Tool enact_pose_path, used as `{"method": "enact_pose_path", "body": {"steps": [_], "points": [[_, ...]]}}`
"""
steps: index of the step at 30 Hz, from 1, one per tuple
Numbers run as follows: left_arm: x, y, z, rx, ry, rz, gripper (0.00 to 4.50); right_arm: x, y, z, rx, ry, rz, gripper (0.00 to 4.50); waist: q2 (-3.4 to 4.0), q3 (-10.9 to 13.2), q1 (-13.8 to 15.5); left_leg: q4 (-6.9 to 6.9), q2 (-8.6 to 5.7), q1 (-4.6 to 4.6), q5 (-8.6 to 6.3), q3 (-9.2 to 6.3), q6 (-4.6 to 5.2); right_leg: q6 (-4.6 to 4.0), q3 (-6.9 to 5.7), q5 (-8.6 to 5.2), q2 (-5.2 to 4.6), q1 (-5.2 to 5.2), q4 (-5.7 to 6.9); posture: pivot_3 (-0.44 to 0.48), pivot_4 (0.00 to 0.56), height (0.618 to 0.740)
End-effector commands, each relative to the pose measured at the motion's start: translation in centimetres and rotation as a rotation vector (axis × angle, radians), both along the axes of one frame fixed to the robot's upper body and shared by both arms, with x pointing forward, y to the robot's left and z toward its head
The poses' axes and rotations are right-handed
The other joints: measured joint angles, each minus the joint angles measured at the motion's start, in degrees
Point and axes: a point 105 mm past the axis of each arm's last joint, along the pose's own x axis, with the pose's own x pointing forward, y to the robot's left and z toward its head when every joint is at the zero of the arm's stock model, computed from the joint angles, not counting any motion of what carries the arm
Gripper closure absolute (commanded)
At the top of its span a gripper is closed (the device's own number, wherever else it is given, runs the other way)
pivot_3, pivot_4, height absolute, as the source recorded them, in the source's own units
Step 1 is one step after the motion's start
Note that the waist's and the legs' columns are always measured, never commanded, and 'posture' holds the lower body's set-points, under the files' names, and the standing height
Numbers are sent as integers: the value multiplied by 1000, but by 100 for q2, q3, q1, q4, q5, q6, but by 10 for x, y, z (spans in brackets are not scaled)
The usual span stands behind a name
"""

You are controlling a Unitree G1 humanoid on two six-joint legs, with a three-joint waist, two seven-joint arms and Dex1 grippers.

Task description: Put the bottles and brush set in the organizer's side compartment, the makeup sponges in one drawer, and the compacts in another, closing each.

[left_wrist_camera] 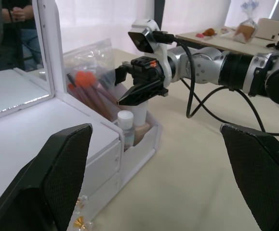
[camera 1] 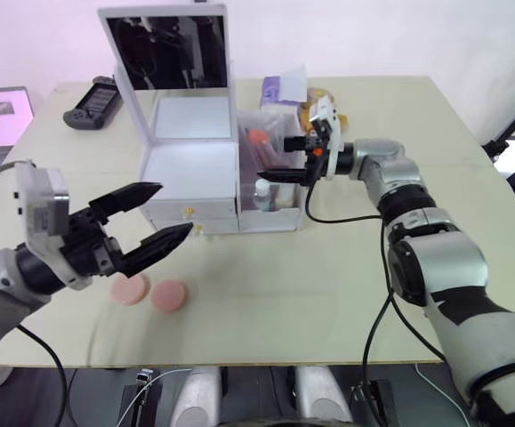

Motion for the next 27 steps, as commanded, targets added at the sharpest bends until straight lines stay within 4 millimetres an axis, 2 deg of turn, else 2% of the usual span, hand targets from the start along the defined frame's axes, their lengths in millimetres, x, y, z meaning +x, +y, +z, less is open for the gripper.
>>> {"method": "enact_pose_path", "body": {"steps": [1,10,14,20,24,26,27], "points": [[-2,-3,5,-2,-36,-10,0,1,0,22,35,-64,-3,22,0,0,1,-2,0,0,0,0,0,1,0,0,0,0,-1,0,150,740],[-1,-4,4,-7,-29,-20,0,1,-3,47,118,-105,-7,22,0,0,7,-8,4,-1,0,0,0,2,0,1,3,-3,-2,0,150,740],[-1,-5,4,-10,-28,-25,0,-1,-9,63,168,-112,-5,22,1,1,8,-8,6,-1,0,0,0,2,0,1,4,-4,-2,0,150,740],[0,-4,3,-11,-25,-29,0,-3,-17,74,183,-132,-15,22,1,1,9,-9,7,-2,0,0,0,1,0,1,5,-4,-3,0,150,740],[0,-4,3,-9,-24,-31,0,-13,-18,80,138,-149,28,22,2,1,10,-10,14,-2,0,1,0,1,0,1,12,-6,-3,0,150,740],[1,-3,3,-6,-26,-26,0,-29,-11,77,37,-164,93,22,2,1,21,-11,19,-4,-1,0,0,1,0,1,17,-7,-4,0,150,740],[2,-1,3,-4,-28,-21,0,-33,-7,72,-45,-189,85,268,2,1,25,-10,22,-4,-1,1,0,1,-1,0,18,-7,-4,0,150,740]]}}
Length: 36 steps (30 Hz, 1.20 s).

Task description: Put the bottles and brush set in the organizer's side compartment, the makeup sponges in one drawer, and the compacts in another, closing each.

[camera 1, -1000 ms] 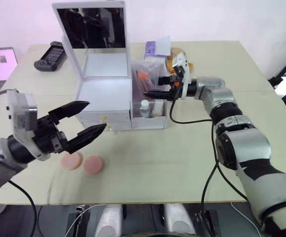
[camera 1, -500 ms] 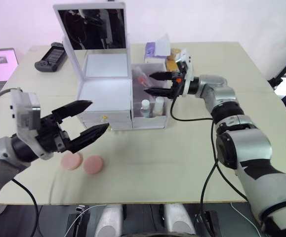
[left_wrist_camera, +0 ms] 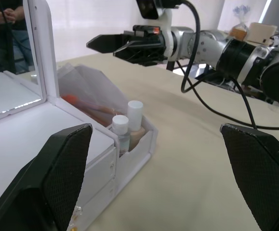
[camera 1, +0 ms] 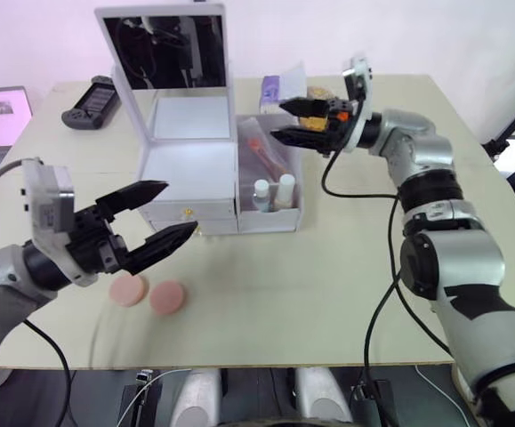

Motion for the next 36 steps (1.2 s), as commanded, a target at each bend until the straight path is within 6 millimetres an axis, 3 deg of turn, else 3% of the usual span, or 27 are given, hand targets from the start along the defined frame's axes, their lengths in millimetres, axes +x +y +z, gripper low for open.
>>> {"method": "enact_pose_path", "body": {"steps": [1,4,9,14,22,36], "points": [[1,3,6,12,-47,10,0,-21,15,4,-204,-124,33,555,0,0,4,-1,1,0,0,0,0,0,0,0,1,0,-1,0,150,740],[3,6,6,18,-50,19,0,-24,22,-2,-330,-220,-19,1802,0,0,-14,-1,7,0,0,2,0,-1,0,0,5,-4,0,0,150,740],[5,10,5,30,-56,29,0,-22,30,-2,-457,-343,-74,4366,0,0,4,0,23,-2,0,4,0,-8,0,2,18,-8,0,0,150,740],[7,11,3,37,-56,34,0,-15,37,-2,-510,-402,-115,4444,0,0,3,0,24,-2,0,5,0,-10,0,4,18,-9,-1,0,150,740],[9,10,0,46,-57,37,0,15,41,-24,-595,-410,-196,4444,-1,0,-3,0,31,-1,0,5,0,-16,0,8,28,-8,-2,0,150,740],[9,7,-1,41,-57,35,0,47,32,-52,-846,-465,-300,4444,-1,0,-12,-1,34,-1,0,5,-1,-18,1,9,31,-11,-1,0,150,740]]}}
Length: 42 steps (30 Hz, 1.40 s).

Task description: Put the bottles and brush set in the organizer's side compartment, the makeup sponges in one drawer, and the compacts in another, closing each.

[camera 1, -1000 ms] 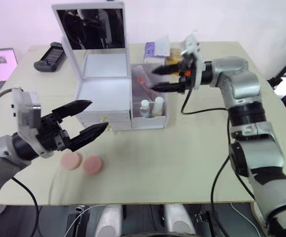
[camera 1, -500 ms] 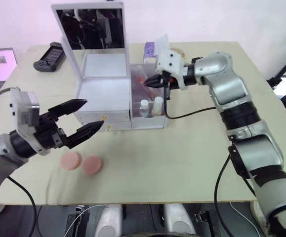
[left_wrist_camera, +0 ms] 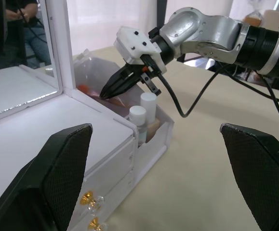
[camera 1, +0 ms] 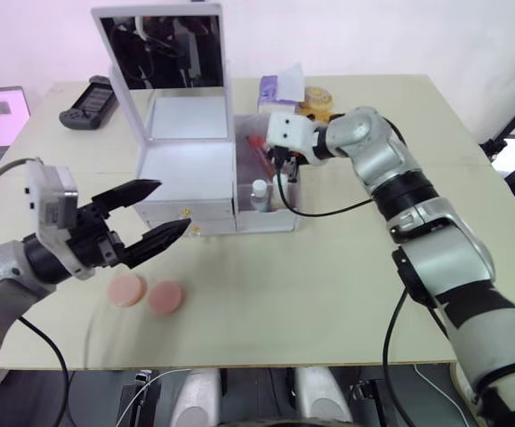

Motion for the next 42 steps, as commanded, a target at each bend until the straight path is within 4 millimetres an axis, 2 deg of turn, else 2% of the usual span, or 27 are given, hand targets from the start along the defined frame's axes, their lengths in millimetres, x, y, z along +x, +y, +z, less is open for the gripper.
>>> {"method": "enact_pose_path", "body": {"steps": [1,8,11,15,18,24,33,42], "points": [[-2,-3,7,1,-41,-8,0,4,0,8,-68,-48,-3,4444,0,0,1,0,0,0,0,0,0,0,0,0,0,0,0,0,150,740],[-2,-6,7,-5,-41,-13,0,1,9,0,-120,-20,30,4444,0,0,6,0,0,2,0,-1,0,-1,0,0,1,3,0,0,150,740],[-2,-6,6,-6,-41,-14,0,1,13,11,-85,-55,43,4444,0,0,-11,0,3,3,0,-2,0,-1,0,1,4,2,1,0,150,740],[-1,-6,6,-9,-39,-11,0,-9,19,54,65,-100,109,4444,3,2,-10,0,4,1,0,-2,0,-2,0,1,4,0,1,0,150,740],[-1,-5,5,-9,-39,-9,0,-19,15,72,113,-102,151,4444,4,2,5,0,4,-4,0,-2,0,-2,0,2,4,-5,2,0,150,740],[0,-4,5,-11,-39,-7,0,-23,9,84,118,-132,149,4444,3,2,0,0,4,-3,0,-1,0,-2,-1,1,5,-4,2,0,150,740],[1,-6,5,-13,-44,-17,0,0,6,44,-55,-146,54,4444,3,2,-6,-1,6,-3,0,0,0,-4,0,3,6,-6,2,0,150,740],[-1,-6,5,-17,-46,-7,0,9,14,15,-211,-123,23,4444,3,2,-84,-2,6,-5,0,-2,0,-4,0,3,6,-8,3,0,150,740]]}}
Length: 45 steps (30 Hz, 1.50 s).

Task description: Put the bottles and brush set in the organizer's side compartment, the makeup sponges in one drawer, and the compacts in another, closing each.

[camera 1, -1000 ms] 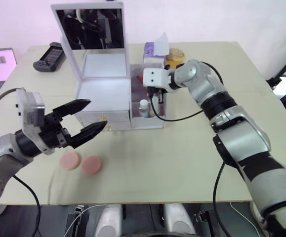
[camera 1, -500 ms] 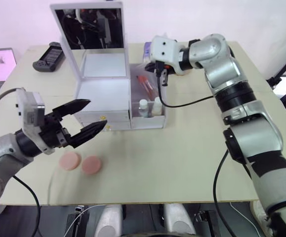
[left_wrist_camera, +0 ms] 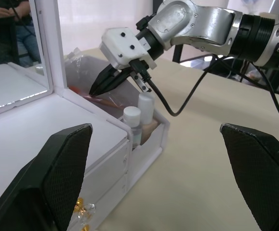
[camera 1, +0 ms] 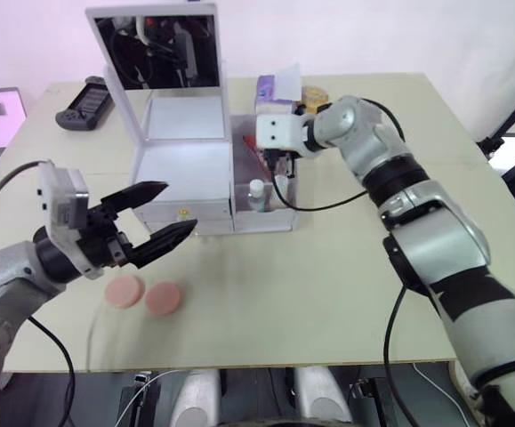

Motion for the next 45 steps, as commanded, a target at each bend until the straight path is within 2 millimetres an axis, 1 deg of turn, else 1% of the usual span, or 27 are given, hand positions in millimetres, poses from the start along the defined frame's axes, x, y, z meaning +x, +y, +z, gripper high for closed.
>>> {"method": "enact_pose_path", "body": {"steps": [1,5,8,12,16,18,22,23,25,29,30,33,36,39,40,42,45], "points": [[-4,-1,10,-7,-58,1,0,3,6,3,-51,-43,-7,4444,0,0,-9,0,0,0,0,0,0,0,0,0,0,0,0,0,150,740],[-4,-1,10,-10,-57,2,0,3,6,-16,-137,-8,-16,4444,-2,-1,-42,1,0,3,0,-1,0,0,0,0,0,2,3,0,150,740],[-4,-1,10,-11,-57,2,0,-1,8,-29,-181,39,9,4444,-2,-1,-43,-1,0,24,0,-1,0,-1,0,0,1,21,3,0,150,740],[-4,-2,9,-13,-57,3,0,-6,12,-33,-183,72,49,4444,-5,-3,-47,-2,1,40,0,-1,0,-2,0,-1,1,35,4,0,150,740],[-4,-2,8,-13,-54,0,0,-9,13,-31,-179,80,84,4444,-4,-3,-50,-2,2,40,0,-1,0,-3,0,-1,3,34,5,0,150,740],[-4,-2,8,-13,-53,-1,0,-9,14,-25,-163,60,97,4444,-4,-3,-50,-3,2,40,0,-1,0,-3,0,-1,3,34,5,0,150,740],[-3,-2,8,-12,-53,-3,0,-9,17,-3,-87,21,121,4444,-3,-2,-49,-4,2,40,0,-1,0,-3,1,-1,3,32,5,0,150,740],[-3,-2,8,-12,-53,-3,0,-10,16,6,-55,15,129,4444,-2,-2,-48,-4,3,38,0,-1,0,-3,1,-1,3,31,5,0,150,740],[-3,-1,8,-12,-54,-2,0,-12,13,19,-7,14,140,4444,-1,-1,-45,-4,3,34,0,-1,0,-3,1,-1,3,27,5,0,150,740],[-2,0,8,-13,-55,-1,0,-18,8,39,96,21,154,4444,-1,-1,-43,-4,2,31,0,-1,0,-3,1,-1,3,26,4,0,150,740],[-2,1,8,-13,-55,-1,0,-20,5,45,145,36,153,4444,-1,-1,-42,-4,3,31,0,-1,0,-3,1,-1,3,26,4,0,150,740],[0,1,9,-14,-57,-2,0,-27,-2,56,240,73,160,4444,-1,-1,-40,-5,3,31,0,-1,0,-3,1,-1,3,26,4,0,150,740],[0,4,11,-16,-62,-2,0,-40,-7,61,338,147,183,4444,-1,-1,-33,-4,3,31,0,-1,0,-3,1,-1,3,27,4,0,150,740],[0,12,17,-31,-72,11,0,-66,-17,67,474,274,246,4444,0,0,-22,-4,4,29,0,-1,0,-3,0,-1,3,26,4,0,150,740],[0,15,18,-32,-70,21,0,-78,-24,68,516,323,270,4444,1,0,-16,-3,4,29,0,0,0,-3,1,-1,3,26,4,0,150,740],[1,22,19,-27,-68,42,0,-94,-36,71,594,383,292,4444,1,0,11,-3,4,26,0,-1,1,-3,0,-1,3,25,2,0,150,740],[3,31,18,-9,-64,71,0,-104,-53,72,688,420,263,4444,1,0,33,-1,4,26,-1,1,1,-3,1,-1,2,26,0,0,150,740]]}}
